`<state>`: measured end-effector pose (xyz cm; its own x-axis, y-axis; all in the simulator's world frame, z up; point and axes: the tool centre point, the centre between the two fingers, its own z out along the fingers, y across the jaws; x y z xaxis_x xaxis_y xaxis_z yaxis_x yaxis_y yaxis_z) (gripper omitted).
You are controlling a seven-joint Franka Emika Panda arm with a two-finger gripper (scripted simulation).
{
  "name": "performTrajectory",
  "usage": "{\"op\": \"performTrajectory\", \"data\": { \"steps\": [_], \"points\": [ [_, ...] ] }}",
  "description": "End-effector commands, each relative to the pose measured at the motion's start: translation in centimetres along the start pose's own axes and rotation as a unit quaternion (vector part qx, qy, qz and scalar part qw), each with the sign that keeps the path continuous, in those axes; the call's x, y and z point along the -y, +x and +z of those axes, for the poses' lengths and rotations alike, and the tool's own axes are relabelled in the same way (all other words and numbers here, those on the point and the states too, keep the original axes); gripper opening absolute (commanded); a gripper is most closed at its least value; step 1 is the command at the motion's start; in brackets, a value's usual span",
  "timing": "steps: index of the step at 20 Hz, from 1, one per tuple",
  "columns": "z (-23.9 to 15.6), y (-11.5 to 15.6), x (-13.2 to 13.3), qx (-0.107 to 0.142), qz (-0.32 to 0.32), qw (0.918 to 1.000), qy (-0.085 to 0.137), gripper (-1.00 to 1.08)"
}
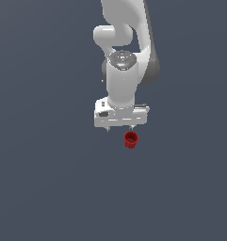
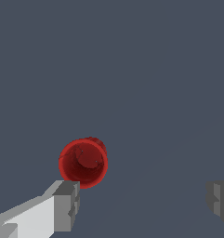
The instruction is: Pick up the object and move it to a goal position.
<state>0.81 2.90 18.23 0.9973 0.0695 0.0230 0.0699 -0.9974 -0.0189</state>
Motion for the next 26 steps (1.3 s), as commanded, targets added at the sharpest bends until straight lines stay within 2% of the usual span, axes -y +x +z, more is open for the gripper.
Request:
{"op": "performTrajectory", "data": {
  "steps": [1, 16, 26],
  "points": [
    [0.0, 0.0, 0.0, 0.0, 0.0, 1.0, 0.0, 1.0],
    [0.5, 0.3, 0.8, 0.007, 0.003, 1.0, -0.003, 1.0],
    [3.8, -0.4, 3.1, 0.009, 0.049, 0.9987, -0.005, 1.0]
  ]
}}
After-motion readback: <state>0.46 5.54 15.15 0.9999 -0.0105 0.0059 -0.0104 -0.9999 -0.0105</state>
